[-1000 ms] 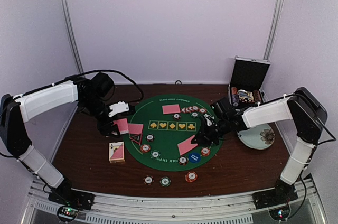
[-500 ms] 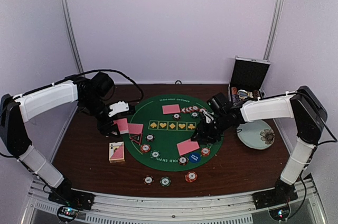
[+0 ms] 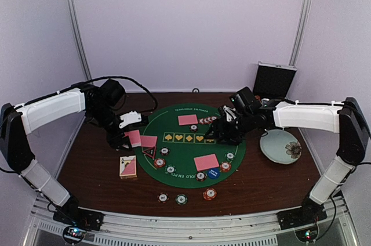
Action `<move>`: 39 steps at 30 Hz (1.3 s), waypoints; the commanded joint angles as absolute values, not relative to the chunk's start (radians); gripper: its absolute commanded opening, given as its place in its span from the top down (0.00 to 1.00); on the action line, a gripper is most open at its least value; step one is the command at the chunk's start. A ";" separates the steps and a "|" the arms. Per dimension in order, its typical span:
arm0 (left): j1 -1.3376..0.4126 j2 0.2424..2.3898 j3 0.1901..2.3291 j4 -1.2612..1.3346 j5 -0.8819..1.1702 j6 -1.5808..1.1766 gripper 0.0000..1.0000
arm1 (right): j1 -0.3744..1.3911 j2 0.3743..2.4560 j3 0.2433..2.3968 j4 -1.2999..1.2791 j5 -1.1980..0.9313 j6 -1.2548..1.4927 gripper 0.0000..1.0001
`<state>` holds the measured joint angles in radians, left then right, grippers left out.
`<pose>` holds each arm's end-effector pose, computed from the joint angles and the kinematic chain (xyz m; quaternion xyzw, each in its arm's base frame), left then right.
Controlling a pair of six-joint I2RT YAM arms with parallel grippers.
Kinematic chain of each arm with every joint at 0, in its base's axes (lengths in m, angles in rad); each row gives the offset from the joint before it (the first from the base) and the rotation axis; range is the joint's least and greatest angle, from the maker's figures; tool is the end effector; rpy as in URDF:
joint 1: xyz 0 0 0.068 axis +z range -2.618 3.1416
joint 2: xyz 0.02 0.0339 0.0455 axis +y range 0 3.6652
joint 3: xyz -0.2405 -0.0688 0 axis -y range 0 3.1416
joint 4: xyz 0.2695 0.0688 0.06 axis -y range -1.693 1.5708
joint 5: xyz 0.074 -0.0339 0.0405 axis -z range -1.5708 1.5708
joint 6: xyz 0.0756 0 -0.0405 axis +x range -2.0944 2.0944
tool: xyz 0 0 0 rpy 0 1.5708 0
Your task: Distribute texas hold em gaming equipment
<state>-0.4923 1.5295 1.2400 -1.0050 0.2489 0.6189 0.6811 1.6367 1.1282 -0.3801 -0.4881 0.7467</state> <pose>0.2782 -0.1703 0.1927 0.5329 0.8260 -0.1141 0.1441 0.2800 0.2726 0.1654 -0.0508 0.9166 0.3847 0.0962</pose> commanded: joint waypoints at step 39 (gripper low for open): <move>-0.492 1.519 1.310 -1.001 0.340 0.548 0.92 | 0.954 2.223 1.608 0.383 -0.810 1.225 0.15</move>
